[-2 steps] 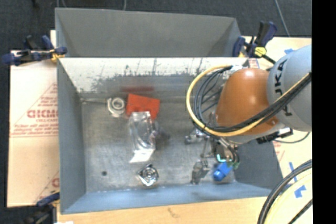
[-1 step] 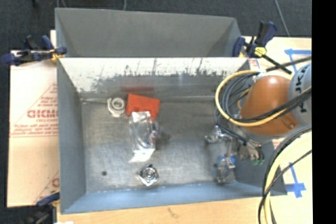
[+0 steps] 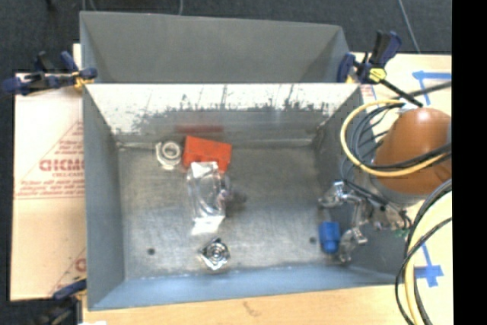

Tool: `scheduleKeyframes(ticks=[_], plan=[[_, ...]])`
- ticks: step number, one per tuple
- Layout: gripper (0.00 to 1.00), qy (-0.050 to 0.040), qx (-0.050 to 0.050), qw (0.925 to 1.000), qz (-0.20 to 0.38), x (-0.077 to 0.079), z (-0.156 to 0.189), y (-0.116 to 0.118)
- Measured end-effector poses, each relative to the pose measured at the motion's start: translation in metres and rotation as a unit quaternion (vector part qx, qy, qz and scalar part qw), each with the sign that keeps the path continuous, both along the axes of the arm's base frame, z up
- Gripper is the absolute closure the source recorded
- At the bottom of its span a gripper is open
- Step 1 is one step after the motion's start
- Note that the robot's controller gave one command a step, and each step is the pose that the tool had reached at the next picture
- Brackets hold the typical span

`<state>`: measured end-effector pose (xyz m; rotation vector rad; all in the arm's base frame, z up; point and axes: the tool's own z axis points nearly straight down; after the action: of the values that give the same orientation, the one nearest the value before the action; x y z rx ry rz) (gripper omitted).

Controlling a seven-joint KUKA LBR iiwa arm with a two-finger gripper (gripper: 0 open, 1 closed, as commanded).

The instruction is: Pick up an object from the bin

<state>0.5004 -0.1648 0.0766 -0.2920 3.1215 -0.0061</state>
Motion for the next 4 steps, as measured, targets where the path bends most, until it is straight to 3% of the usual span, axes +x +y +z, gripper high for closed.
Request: scheduleKeyframes(ticks=[1,2,3,4], plan=[[1.00,-0.0020,0.001,1.0000,0.001,0.002,0.002,0.002],[0.00,0.0006,0.001,1.0000,0.000,0.000,0.000,0.003],[0.00,-0.0106,-0.002,0.9913,0.131,-0.019,-0.001,0.016],[1.00,-0.0059,-0.001,0.9914,0.131,-0.021,-0.001,0.015]])
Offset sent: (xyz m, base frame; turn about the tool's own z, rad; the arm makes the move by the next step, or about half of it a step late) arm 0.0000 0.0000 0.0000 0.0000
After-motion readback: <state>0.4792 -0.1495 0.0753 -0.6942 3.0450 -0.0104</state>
